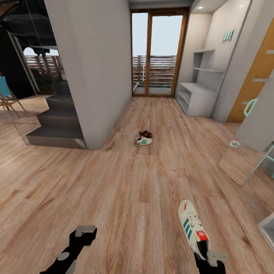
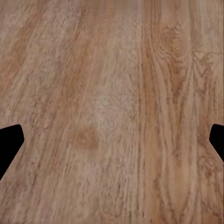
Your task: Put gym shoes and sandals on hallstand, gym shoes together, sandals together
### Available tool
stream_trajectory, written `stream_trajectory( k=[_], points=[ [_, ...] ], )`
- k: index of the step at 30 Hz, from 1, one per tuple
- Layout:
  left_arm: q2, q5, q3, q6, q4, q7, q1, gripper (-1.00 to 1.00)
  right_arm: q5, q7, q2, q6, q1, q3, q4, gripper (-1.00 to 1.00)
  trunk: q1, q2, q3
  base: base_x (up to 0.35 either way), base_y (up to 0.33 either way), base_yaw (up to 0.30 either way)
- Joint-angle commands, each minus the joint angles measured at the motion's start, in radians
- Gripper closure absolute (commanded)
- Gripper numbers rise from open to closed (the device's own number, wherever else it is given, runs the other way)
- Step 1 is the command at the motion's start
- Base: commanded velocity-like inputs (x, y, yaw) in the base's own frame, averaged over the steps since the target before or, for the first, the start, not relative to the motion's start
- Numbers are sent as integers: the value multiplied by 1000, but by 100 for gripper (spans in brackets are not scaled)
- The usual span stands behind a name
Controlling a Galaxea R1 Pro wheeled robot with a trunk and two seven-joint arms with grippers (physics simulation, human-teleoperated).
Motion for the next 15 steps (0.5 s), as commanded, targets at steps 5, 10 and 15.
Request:
stream_trajectory(
  k=[5,10,15],
  points=[
    [-1,0,5,-3,2,-7,-1,-100,0,0,0,-3,-1,-2,0,100,0,0,-1,334,81,0],
    [-1,-1,5,-3,1,-8,0,-100,0,0,0,-3,-1,-3,0,100,0,0,-1,334,79,0],
    [-1,-1,5,-3,1,-9,0,-100,0,1,0,-3,0,-3,0,100,0,0,-1,334,77,-1]
  ],
)
